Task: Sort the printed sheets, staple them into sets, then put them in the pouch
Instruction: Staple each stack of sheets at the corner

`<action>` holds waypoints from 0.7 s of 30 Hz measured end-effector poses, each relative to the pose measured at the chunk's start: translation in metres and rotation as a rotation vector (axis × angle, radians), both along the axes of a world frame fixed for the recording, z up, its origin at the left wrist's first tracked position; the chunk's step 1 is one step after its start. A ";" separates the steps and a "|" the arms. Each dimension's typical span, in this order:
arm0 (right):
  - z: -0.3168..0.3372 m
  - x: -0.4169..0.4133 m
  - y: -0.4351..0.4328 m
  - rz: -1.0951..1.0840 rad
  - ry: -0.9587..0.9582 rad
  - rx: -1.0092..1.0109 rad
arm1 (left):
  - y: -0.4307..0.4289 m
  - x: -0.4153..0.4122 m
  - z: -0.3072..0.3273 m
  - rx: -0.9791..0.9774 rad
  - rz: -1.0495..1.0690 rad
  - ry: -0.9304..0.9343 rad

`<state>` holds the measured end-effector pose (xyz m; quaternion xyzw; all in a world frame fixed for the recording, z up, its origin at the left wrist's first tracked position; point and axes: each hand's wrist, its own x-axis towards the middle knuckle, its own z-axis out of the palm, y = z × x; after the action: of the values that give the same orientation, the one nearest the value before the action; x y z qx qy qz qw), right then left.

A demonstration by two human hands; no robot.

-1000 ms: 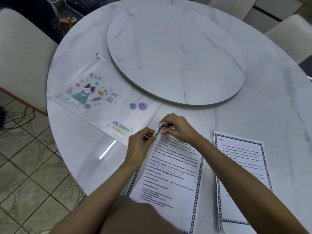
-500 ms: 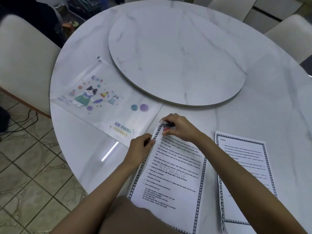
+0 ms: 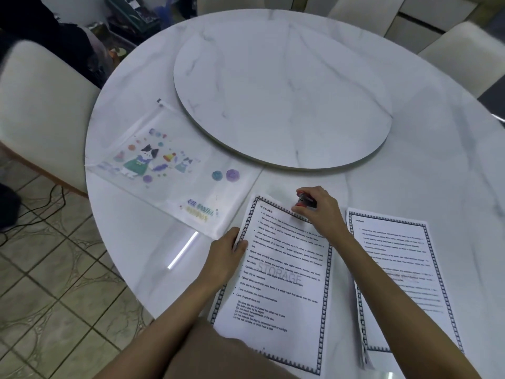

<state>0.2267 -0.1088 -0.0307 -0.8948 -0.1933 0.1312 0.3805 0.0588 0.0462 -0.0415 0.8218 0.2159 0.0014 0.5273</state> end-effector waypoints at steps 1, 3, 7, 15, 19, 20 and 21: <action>-0.004 -0.003 -0.005 -0.037 -0.019 0.001 | 0.000 -0.002 0.000 -0.006 0.025 -0.020; -0.012 -0.010 -0.014 -0.115 -0.065 -0.001 | 0.002 -0.004 -0.001 -0.034 0.079 -0.052; -0.026 -0.028 -0.031 -0.263 -0.121 -0.043 | 0.015 -0.008 -0.001 -0.010 0.176 -0.101; -0.033 -0.050 -0.045 -0.305 -0.100 -0.028 | 0.042 -0.021 0.000 0.023 0.269 -0.114; -0.024 -0.054 -0.064 -0.340 -0.133 0.009 | 0.042 -0.023 0.005 -0.008 0.305 -0.120; -0.021 -0.054 -0.074 -0.353 -0.162 -0.002 | 0.039 -0.023 0.006 -0.013 0.307 -0.128; -0.020 -0.054 -0.086 -0.372 -0.182 -0.017 | 0.035 -0.023 0.007 -0.018 0.309 -0.140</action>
<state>0.1730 -0.1948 -0.0510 -0.9264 -0.0573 -0.0210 0.3715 0.0360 0.0811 -0.0341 0.7720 0.3024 0.1377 0.5419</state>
